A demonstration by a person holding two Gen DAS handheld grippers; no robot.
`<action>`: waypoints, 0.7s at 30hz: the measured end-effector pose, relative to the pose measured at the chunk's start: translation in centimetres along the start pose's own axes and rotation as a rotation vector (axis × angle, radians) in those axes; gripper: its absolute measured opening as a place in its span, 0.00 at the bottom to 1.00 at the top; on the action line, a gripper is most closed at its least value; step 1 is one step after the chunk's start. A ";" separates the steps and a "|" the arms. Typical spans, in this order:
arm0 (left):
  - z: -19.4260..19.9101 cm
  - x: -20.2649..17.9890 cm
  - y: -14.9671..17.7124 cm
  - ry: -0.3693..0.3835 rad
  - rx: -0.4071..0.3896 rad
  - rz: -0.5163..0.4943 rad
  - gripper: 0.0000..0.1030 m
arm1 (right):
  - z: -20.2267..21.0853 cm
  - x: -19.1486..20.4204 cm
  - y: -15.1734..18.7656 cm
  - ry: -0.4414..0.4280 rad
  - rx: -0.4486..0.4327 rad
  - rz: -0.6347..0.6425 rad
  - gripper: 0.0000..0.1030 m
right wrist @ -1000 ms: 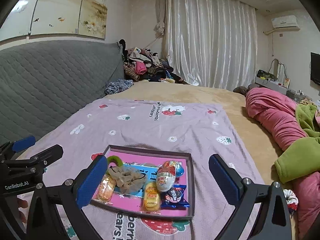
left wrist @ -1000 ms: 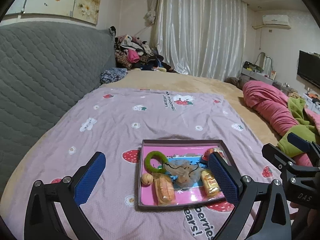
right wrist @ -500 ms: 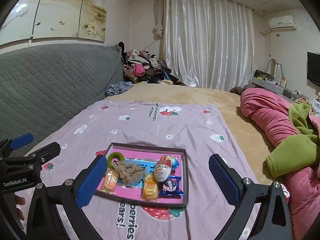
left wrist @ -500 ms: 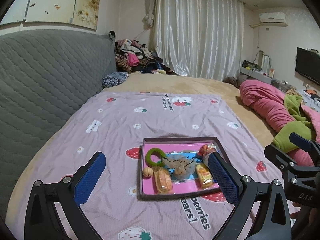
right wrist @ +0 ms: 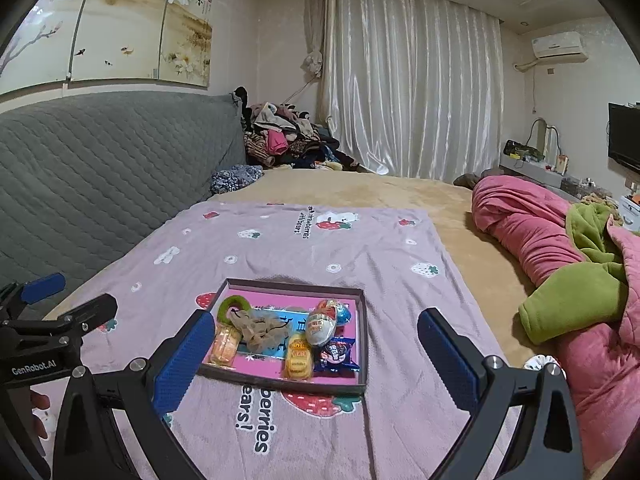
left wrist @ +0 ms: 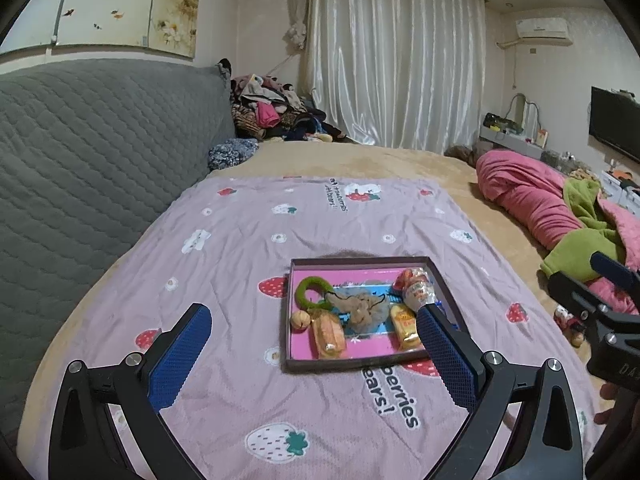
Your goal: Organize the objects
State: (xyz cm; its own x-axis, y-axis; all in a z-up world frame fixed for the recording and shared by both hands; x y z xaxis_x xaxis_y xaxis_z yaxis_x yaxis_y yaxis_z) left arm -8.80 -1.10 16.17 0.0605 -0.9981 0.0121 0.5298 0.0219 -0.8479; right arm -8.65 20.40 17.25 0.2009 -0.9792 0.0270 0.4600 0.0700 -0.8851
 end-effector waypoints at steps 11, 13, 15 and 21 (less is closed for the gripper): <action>2.1 -0.3 1.2 0.004 -0.003 -0.019 0.99 | 2.3 0.1 0.5 -0.002 -0.010 0.002 0.99; 2.3 -0.3 1.6 0.004 0.003 -0.022 0.99 | 2.4 0.2 0.8 -0.001 -0.006 0.005 0.99; 2.4 -0.3 1.9 0.005 0.008 -0.026 0.99 | 2.5 0.3 1.2 0.001 0.002 0.010 0.99; 3.0 -0.4 3.0 0.008 0.024 -0.036 0.99 | 2.6 0.7 2.4 0.000 0.031 0.016 0.99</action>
State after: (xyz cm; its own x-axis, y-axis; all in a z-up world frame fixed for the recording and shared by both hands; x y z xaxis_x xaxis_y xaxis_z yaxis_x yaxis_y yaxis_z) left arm -4.68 -0.46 15.18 0.0342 -0.9987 0.0375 0.5515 -0.0124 -0.8341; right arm -5.22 20.37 16.37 0.2084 -0.9779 0.0131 0.4835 0.0914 -0.8705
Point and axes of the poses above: each gripper's, at about its wrist camera, not at the fingertips, and z roughly against the way its jaws point, x to its left, y to its underside, the point moved 1 cm from there along -z, roughly the way its jaws point, and after that the axes turned 5 degrees about -y, right-handed, at the moved point
